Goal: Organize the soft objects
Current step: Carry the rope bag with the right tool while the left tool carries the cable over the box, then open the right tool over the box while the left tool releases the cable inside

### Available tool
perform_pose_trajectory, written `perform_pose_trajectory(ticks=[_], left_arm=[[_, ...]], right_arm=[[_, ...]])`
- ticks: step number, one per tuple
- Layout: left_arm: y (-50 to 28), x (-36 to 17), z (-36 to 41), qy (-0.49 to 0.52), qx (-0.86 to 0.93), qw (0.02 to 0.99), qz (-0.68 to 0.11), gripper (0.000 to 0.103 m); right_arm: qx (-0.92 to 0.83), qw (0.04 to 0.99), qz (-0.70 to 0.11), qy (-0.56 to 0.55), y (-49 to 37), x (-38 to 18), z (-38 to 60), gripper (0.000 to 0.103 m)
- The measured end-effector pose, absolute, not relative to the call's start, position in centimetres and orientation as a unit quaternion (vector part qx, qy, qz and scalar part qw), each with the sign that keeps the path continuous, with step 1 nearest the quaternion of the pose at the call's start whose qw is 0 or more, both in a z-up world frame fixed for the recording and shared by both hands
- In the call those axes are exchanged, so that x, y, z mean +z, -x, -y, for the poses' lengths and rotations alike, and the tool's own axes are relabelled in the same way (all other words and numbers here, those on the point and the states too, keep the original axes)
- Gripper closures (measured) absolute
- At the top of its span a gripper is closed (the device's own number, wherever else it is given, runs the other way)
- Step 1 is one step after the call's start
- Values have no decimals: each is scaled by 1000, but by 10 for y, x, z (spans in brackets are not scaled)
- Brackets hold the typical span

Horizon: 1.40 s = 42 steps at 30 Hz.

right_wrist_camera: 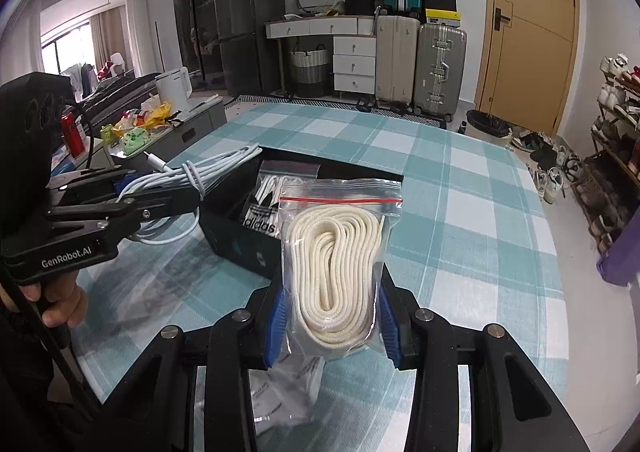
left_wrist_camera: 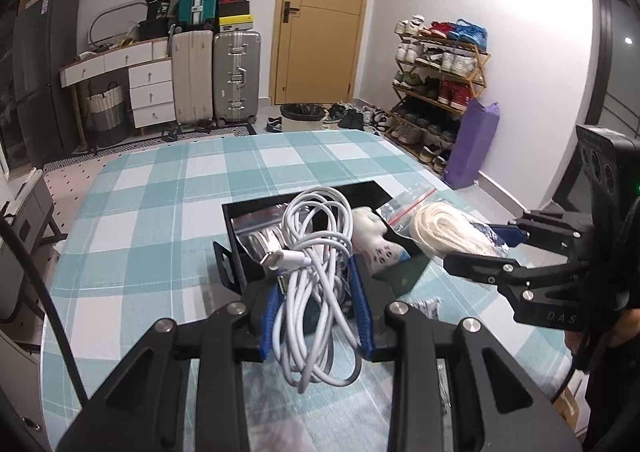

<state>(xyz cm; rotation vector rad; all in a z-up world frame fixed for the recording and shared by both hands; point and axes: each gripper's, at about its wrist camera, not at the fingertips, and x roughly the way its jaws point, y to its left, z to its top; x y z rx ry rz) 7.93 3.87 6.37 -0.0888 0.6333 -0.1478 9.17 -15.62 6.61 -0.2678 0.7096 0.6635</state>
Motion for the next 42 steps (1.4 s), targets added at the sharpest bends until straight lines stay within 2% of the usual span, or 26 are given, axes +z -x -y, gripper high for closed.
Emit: perform_pose_trajectory(ticks=[17,42], left_arm=[[-132,48,-45,55,-52,938,-338,73],[-162,19,-41,38,-42,932,-358,74]], right_arm=[[317,865,-362,141,-135,62,118,63],[312,855,-378,169,-172,36,95,63]])
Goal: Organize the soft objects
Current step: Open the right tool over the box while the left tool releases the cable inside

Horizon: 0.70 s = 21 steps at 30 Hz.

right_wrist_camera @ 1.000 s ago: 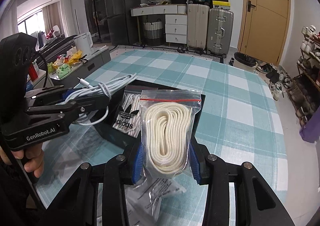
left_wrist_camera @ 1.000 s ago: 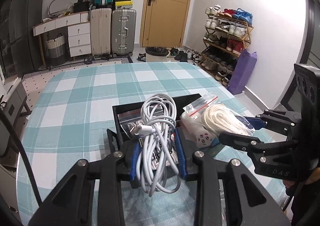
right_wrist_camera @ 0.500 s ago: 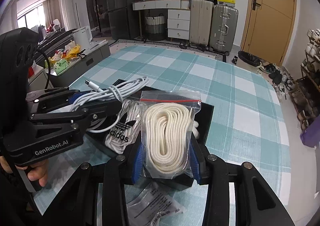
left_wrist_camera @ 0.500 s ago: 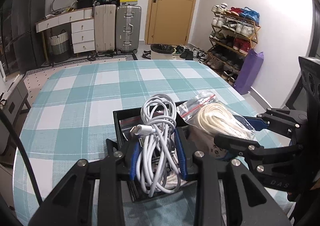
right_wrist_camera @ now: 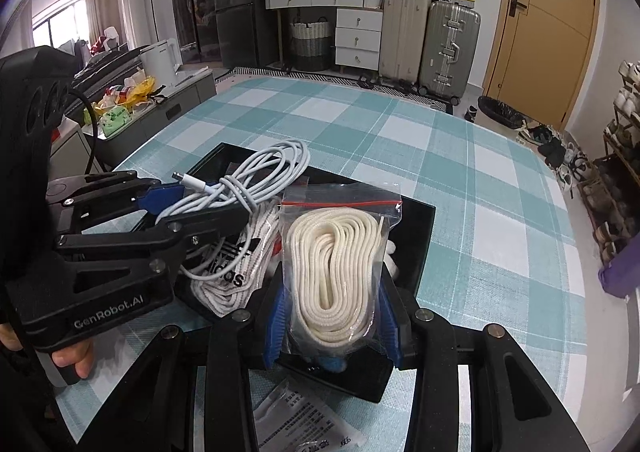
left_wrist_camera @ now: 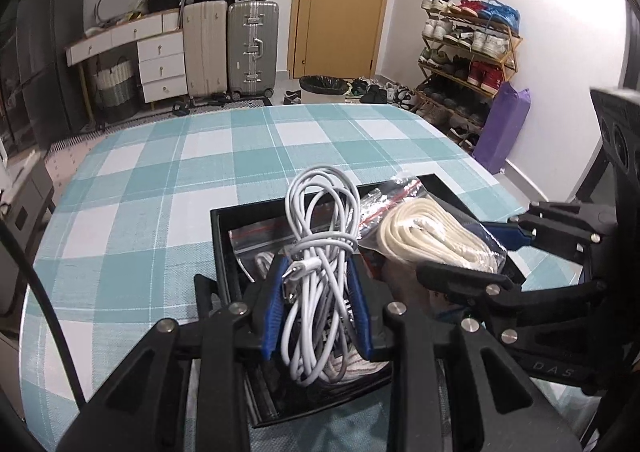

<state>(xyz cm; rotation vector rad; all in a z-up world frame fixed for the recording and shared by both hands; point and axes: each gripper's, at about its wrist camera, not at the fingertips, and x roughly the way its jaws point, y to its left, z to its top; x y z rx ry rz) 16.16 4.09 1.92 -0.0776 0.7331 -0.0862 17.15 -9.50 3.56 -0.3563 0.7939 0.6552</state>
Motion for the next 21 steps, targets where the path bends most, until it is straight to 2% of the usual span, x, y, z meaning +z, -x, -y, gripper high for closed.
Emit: perform_pose_trajectory(ticks=[12,14,16,17,19,21], left_arm=[[-161,16,-32,22,-53,926,-374,74],[-162,17,-33,25,-56,923,-379,72],[-159,21,-35,24,-52,925,-375,62],[-156,23,-36,22,-48,927,-371,53],[-151,28,-40,33,-51,930,-363,46],[-145,32,-43,39,-53,931,-359,43]], right_arm=[[319,850,-376,187,-173,32,87,63],[323,849,-374,189,-172,33,88,58],[328,852,-362,188,-168,37,92,52],[329,856,-351,190,-164,40,95,50],[327,863,-333,193,-157,46,99,33],[318,871,-321,193,-150,51,105,25]])
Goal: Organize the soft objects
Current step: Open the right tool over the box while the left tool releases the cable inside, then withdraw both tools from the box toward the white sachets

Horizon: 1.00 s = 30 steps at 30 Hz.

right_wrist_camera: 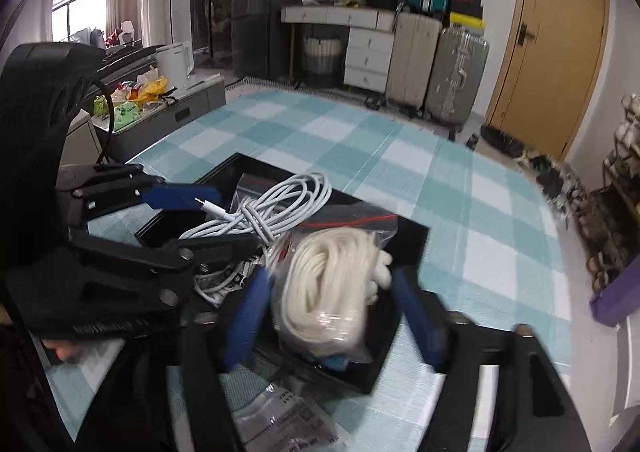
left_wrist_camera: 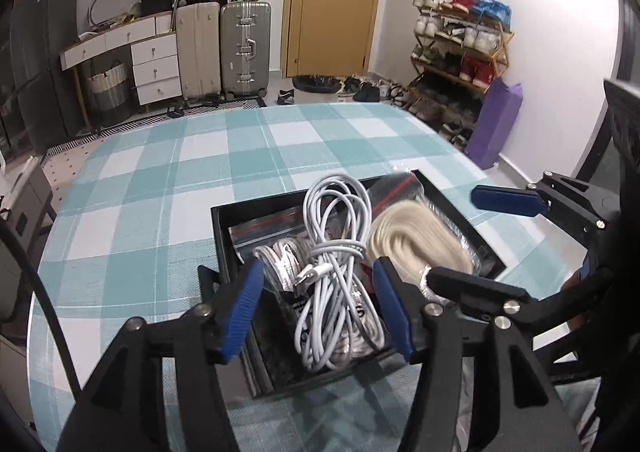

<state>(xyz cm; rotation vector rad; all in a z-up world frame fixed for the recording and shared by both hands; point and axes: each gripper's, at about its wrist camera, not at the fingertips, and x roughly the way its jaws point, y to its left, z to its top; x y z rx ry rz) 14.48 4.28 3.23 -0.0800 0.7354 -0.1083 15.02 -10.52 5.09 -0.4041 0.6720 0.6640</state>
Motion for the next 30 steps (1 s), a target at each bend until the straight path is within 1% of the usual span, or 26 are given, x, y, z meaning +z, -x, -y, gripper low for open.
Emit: perform_pose_trajectory(ticks=[1,3,5,6,7,16,30], left_arm=[[-143,34,-44,39,-50,932,-357,38],[-133,37,-46,48,-56,935,-346,13],[-125,40,-46,43,-35,940,-337,2],[-119,40,-46,40,-29,941,-334,1],[-116,40,-46,40,-29,942,-333,0],[-81,35,-48,51,-8,944,-327,0],[-56,23,-37,46,-2,944,-327,0]], right_arm=[[316,873,-320,191,-149,53,108,21],[310,878,-315,184,-143,56,115,15],[303,884,-309,175,-137,60,123,8],[300,888,-307,165,-134,61,129,3],[299,889,-307,160,-131,62,133,1],[293,888,-328,133,-105,50,162,1],[297,880,-338,153,-69,32,177,1]])
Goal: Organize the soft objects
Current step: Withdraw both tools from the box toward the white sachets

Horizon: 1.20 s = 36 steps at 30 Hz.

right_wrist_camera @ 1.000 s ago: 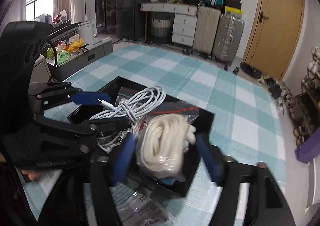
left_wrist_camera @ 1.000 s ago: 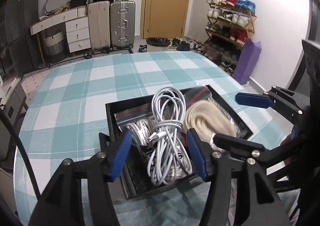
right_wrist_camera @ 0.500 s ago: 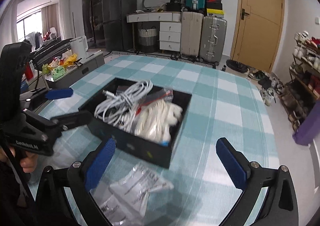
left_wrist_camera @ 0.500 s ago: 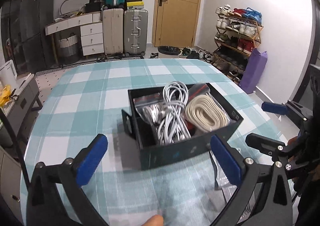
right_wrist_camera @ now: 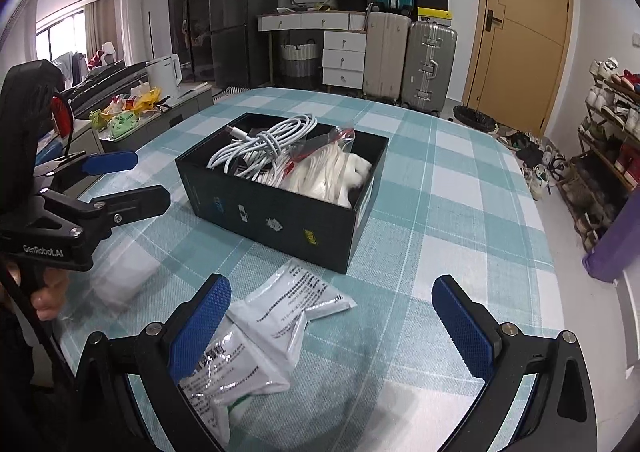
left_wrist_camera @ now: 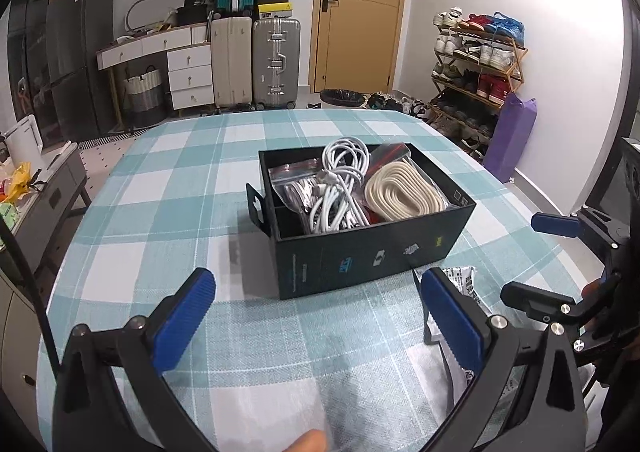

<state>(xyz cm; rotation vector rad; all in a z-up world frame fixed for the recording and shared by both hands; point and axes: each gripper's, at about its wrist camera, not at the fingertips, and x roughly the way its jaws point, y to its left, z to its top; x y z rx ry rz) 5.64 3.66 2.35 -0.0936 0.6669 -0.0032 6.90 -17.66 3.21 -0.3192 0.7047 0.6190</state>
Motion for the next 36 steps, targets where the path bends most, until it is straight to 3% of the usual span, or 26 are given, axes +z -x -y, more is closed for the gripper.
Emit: perform_pose_trajectory(ticks=[15,36], left_arm=[[-42,1,-6,41,-29,933,-355,0],[-44,-21,55,9,-104,904,-414,0]], right_arm=[[312,865,-339,198,-57,31,190,1],[281,878,-347,176,-72,33,216,1]])
